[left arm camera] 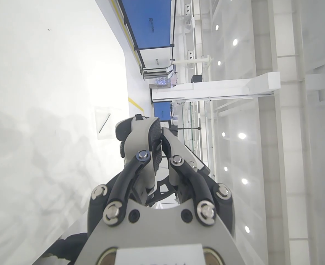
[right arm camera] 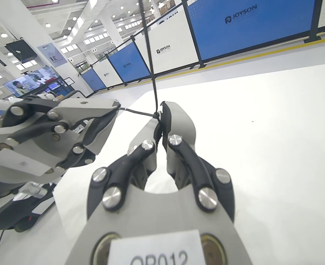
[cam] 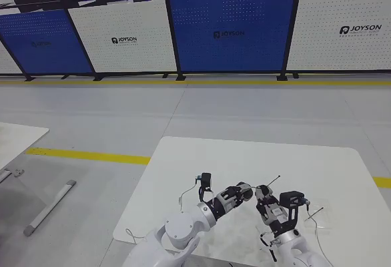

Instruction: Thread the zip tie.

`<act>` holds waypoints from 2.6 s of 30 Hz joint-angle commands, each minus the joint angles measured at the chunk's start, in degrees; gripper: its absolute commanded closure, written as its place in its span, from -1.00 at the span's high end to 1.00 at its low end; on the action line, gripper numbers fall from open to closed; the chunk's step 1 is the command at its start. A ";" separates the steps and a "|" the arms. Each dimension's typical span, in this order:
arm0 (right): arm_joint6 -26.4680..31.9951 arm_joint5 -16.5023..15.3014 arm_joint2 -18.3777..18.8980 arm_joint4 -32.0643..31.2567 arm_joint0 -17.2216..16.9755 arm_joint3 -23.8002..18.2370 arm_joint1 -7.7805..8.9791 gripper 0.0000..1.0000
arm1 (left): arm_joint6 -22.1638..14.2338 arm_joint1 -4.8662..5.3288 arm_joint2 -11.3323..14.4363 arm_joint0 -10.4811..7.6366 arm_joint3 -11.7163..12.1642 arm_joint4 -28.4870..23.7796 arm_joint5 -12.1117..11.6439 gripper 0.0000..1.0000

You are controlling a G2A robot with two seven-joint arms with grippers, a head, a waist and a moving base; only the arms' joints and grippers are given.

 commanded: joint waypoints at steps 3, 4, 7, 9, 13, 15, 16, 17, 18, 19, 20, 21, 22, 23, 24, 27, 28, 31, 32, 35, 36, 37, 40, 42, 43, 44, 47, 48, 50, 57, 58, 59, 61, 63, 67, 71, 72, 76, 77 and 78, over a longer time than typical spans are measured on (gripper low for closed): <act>-0.04 -0.07 -0.02 -0.11 0.01 0.23 -0.01 -1.00 | 0.12 -0.01 0.03 -0.05 0.12 -0.10 -0.11 -1.00; -0.02 -0.07 -0.03 -0.14 0.02 0.28 -0.01 -1.00 | 0.13 -0.01 0.04 -0.05 0.13 -0.11 -0.14 -1.00; 0.13 -0.06 -0.06 -0.23 0.08 0.48 -0.01 -1.00 | 0.14 -0.02 0.06 -0.07 0.21 -0.23 -0.29 -1.00; 0.28 -0.05 -0.09 -0.27 0.16 0.62 -0.02 -1.00 | 0.16 -0.03 0.06 -0.08 0.25 -0.35 -0.48 -1.00; 0.51 -0.02 -0.16 -0.21 0.28 0.85 -0.05 -1.00 | 0.27 -0.03 -0.04 -0.06 0.16 -0.65 -0.82 -1.00; 0.74 -0.13 -0.17 -0.04 0.34 1.00 -0.05 -1.00 | 0.48 -0.04 -0.14 0.00 0.11 -0.81 -0.92 -1.00; 0.92 -0.28 -0.17 -0.02 0.35 1.15 -0.04 -0.84 | 0.69 -0.04 -0.22 0.03 0.12 -0.92 -0.93 -1.00; 1.00 -0.42 -0.19 -0.12 0.34 1.25 -0.03 -0.70 | 0.79 -0.04 -0.26 0.02 0.16 -0.97 -0.88 -1.00; 0.97 -0.60 -0.21 -0.26 0.29 1.34 -0.01 -0.58 | 0.98 -0.04 -0.31 0.00 0.22 -0.95 -0.77 -1.00; 0.88 -0.79 -0.21 -0.36 0.20 1.42 0.01 -0.48 | 1.16 -0.05 -0.33 -0.02 0.30 -1.01 -0.68 -1.00; 0.71 -0.99 -0.17 -0.44 0.08 1.48 0.03 -0.46 | 1.43 -0.07 -0.35 -0.09 0.41 -1.09 -0.52 -1.00; 0.60 -1.14 -0.12 -0.45 -0.01 1.52 0.05 -0.40 | 1.59 -0.09 -0.32 -0.16 0.48 -1.08 -0.44 -1.00; 0.54 -1.31 -0.04 -0.40 -0.09 1.55 0.07 -0.34 | 1.66 -0.11 -0.26 -0.21 0.51 -1.11 -0.40 -1.00; 0.49 -1.51 0.12 -0.27 -0.16 1.58 0.10 -0.34 | 1.71 -0.13 -0.17 -0.26 0.54 -1.10 -0.35 -1.00; 0.47 -1.64 0.26 -0.16 -0.20 1.56 0.12 -0.32 | 1.69 -0.14 -0.05 -0.28 0.53 -0.99 -0.30 -1.00; 0.58 -2.01 0.69 0.32 -0.34 1.31 0.19 -0.32 | 1.59 -0.17 0.30 -0.27 0.43 -0.63 -0.31 -1.00; 0.59 -2.06 0.78 0.36 -0.39 1.16 0.21 -0.34 | 1.58 -0.18 0.36 -0.27 0.44 -0.59 -0.33 -1.00; 0.52 -2.03 0.92 0.25 -0.63 0.55 0.25 -0.42 | 1.53 -0.18 0.46 -0.33 0.56 -0.44 -0.29 -1.00; 0.48 -1.98 0.94 0.19 -0.71 0.39 0.26 -0.40 | 1.53 -0.19 0.46 -0.35 0.59 -0.42 -0.27 -1.00; 0.41 -1.80 1.03 0.24 -0.87 0.05 0.28 -0.46 | 1.53 -0.18 0.48 -0.36 0.61 -0.28 -0.19 -1.00; 0.44 -1.77 1.05 0.28 -0.86 0.00 0.28 -0.46 | 1.50 -0.17 0.48 -0.33 0.57 -0.22 -0.20 -1.00; 0.50 -1.73 1.06 0.33 -0.82 -0.02 0.28 -0.46 | 1.46 -0.16 0.49 -0.27 0.52 -0.10 -0.21 -1.00; 0.72 -1.34 0.98 0.31 -0.61 -0.03 0.25 -0.48 | 1.33 -0.13 0.55 -0.18 0.45 0.14 -0.19 -1.00; 0.80 -0.98 0.90 0.44 -0.43 -0.01 0.20 -0.62 | 1.26 -0.14 0.60 -0.21 0.53 0.13 -0.14 -1.00; 0.81 -0.88 0.85 0.49 -0.35 0.02 0.18 -0.68 | 1.18 -0.14 0.65 -0.26 0.59 0.12 -0.08 -1.00; 0.78 -0.84 0.82 0.54 -0.32 0.05 0.17 -0.64 | 1.10 -0.14 0.69 -0.31 0.64 0.13 -0.02 -1.00; 0.81 -0.64 0.75 0.49 -0.22 0.11 0.14 -0.68 | 1.06 -0.16 0.81 -0.43 0.71 0.20 0.06 -1.00; 0.82 -0.53 0.73 0.46 -0.19 0.10 0.13 -0.74 | 1.07 -0.17 0.83 -0.45 0.71 0.22 0.06 -1.00; 0.74 -0.39 0.69 0.48 -0.16 0.11 0.11 -1.00 | 1.13 -0.18 0.87 -0.47 0.69 0.22 0.02 -1.00; 0.61 -0.40 0.64 0.35 -0.14 0.37 0.10 -1.00 | 1.36 -0.21 0.96 -0.45 0.71 0.14 -0.07 -1.00; 0.66 -0.43 0.63 0.33 -0.10 0.49 0.10 -1.00 | 1.36 -0.22 0.97 -0.45 0.72 0.08 -0.13 -1.00; 0.71 -0.47 0.60 0.31 -0.05 0.61 0.09 -1.00 | 1.34 -0.23 0.96 -0.44 0.72 -0.04 -0.31 -1.00; 0.85 -0.56 0.49 0.19 0.10 0.90 0.08 -1.00 | 1.31 -0.25 0.93 -0.40 0.79 -0.32 -1.07 -1.00; 0.88 -0.54 0.35 0.10 0.22 1.14 0.06 -1.00 | 1.27 -0.26 0.88 -0.35 0.83 -0.50 -1.54 -1.00; 0.86 -0.46 0.12 0.04 0.47 1.51 0.00 -1.00 | 1.22 -0.23 0.60 -0.20 0.51 -0.80 -2.10 -1.00; 0.96 -0.45 0.02 0.11 0.70 1.94 -0.04 -1.00 | 1.09 -0.19 0.35 0.02 0.29 -0.99 -2.49 -1.00; 0.98 -0.46 0.00 0.12 0.76 2.05 -0.04 -1.00 | 1.11 -0.19 0.31 0.05 0.25 -1.08 -2.59 -1.00; 0.97 -0.57 -0.11 0.19 0.92 2.49 -0.08 -1.00 | 1.17 -0.20 0.23 0.10 0.20 -1.24 -2.83 -1.00; 0.92 -0.62 -0.11 0.19 0.94 2.59 -0.08 -1.00 | 1.19 -0.20 0.23 0.10 0.18 -1.27 -2.86 -1.00; 0.89 -0.66 -0.12 0.21 0.94 2.64 -0.08 -1.00 | 1.21 -0.21 0.23 0.10 0.17 -1.29 -2.89 -1.00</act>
